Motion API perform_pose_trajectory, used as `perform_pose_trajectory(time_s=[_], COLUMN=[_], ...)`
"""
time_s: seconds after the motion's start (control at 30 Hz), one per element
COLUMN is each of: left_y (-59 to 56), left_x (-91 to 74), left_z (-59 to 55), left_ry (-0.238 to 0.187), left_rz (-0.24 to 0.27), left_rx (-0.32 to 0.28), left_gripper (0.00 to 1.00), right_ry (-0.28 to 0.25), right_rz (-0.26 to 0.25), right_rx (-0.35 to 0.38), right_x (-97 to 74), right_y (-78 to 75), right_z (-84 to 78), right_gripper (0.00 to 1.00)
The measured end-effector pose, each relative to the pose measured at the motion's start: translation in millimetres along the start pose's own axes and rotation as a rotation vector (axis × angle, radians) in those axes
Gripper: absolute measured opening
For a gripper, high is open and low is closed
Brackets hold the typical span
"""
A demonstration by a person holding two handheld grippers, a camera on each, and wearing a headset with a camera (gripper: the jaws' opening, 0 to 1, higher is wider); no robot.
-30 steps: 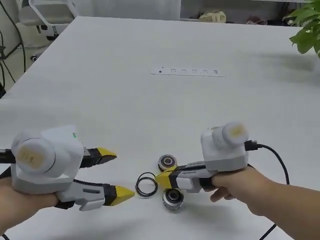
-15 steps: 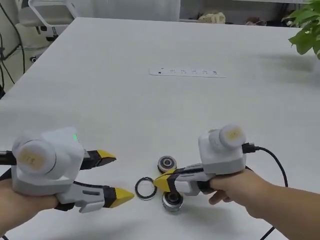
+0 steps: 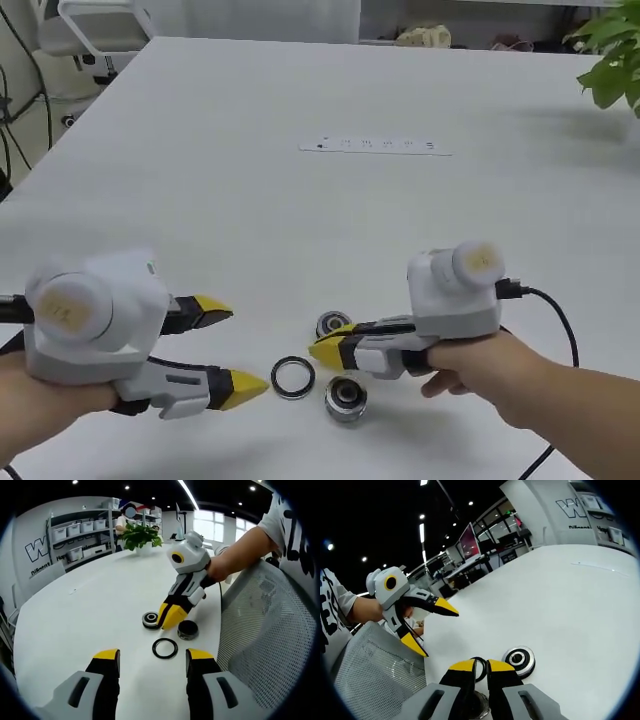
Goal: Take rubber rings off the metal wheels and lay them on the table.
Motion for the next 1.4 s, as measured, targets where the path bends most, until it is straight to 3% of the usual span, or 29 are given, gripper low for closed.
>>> perform_pose_trajectory(time_s=[0.6, 1.07, 1.4], left_y=[9.9, 18.2, 20.3], left_x=[12.6, 28.6, 41.1], left_z=[16.4, 25.1, 27.3], left_ry=[-0.015, -0.022, -0.012], left_rz=[0.002, -0.009, -0.020], left_rx=[-0.012, -0.048, -0.065], left_gripper=[0.50, 0.47, 0.46], right_ry=[-0.075, -0.081, -0.055], right_rz=[-0.076, -0.141, -0.172], right_rx=[-0.012, -0.043, -0.064], right_x=[-16.3, -27.5, -32.7], right_y=[-19.3, -33.6, -41.3], right_z=[10.4, 8.5, 0.8], right_gripper=[0.12, 0.19, 0.21])
Point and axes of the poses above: the centre of the closed fingertips' face, and the gripper's own axes: x roughly forward along the fingers, y roughly to its left, z roughly out of its top, the point moved 9 cm from there along -x, roughly backward along the fingers, and after that the axes turned 10 degrees about -x, right-handed, at the moved point
